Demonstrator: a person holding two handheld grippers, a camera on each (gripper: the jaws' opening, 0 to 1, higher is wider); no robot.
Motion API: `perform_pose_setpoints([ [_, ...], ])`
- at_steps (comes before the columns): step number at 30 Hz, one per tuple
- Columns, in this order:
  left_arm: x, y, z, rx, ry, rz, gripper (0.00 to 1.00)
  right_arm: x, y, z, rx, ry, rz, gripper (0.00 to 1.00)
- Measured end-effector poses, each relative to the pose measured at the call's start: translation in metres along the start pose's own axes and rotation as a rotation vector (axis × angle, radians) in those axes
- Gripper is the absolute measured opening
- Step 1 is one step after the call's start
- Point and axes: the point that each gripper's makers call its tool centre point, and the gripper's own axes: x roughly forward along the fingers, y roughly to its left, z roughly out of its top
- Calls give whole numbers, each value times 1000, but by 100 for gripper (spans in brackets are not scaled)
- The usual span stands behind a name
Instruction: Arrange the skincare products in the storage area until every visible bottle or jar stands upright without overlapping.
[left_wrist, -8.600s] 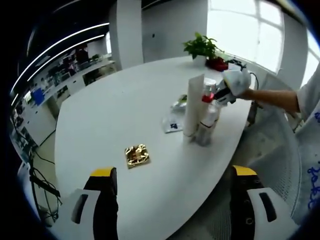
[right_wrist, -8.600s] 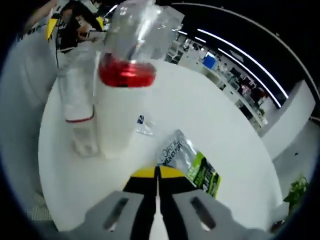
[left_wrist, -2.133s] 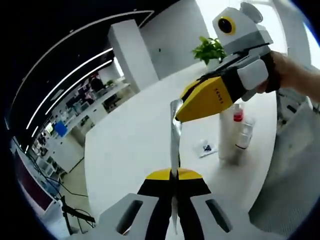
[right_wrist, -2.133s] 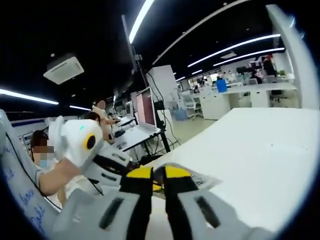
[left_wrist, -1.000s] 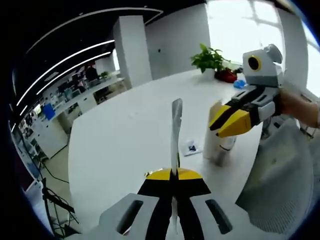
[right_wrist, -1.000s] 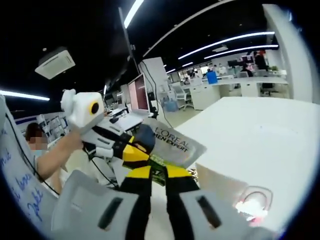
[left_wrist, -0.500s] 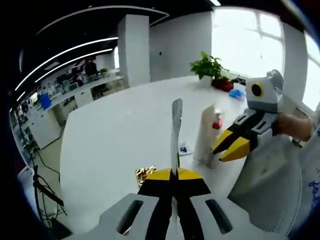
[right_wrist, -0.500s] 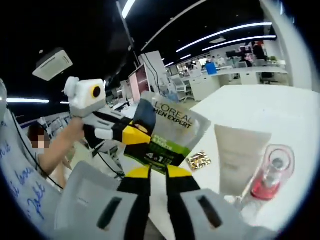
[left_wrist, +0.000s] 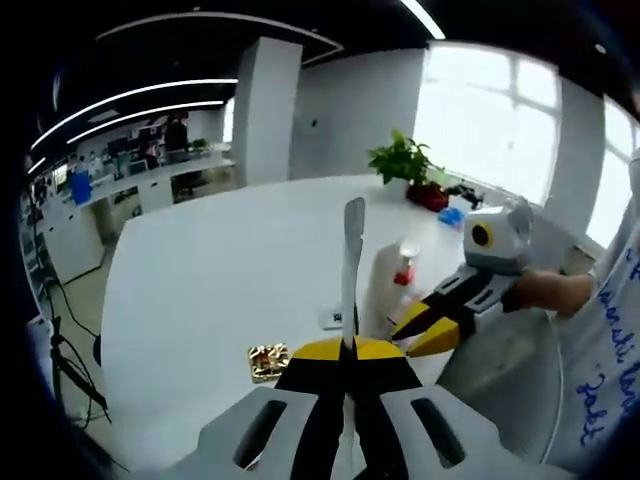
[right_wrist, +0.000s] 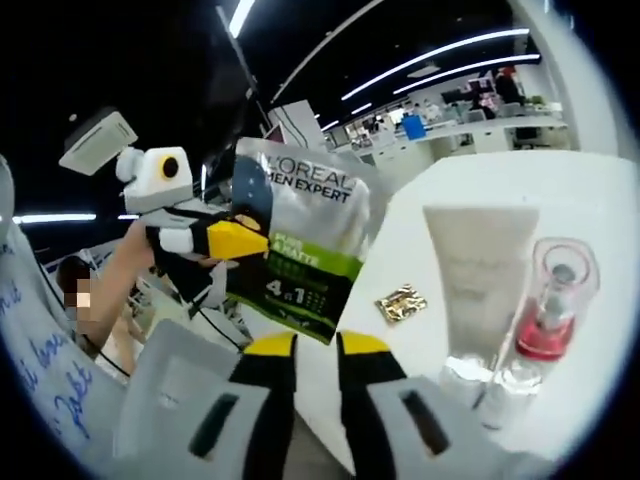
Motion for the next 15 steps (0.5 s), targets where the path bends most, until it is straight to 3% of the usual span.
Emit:
perform_pose_setpoints([
  [15, -9, -27, 15, -101, -78, -166, 0, 8, 5, -6, 32, 19, 33, 24],
])
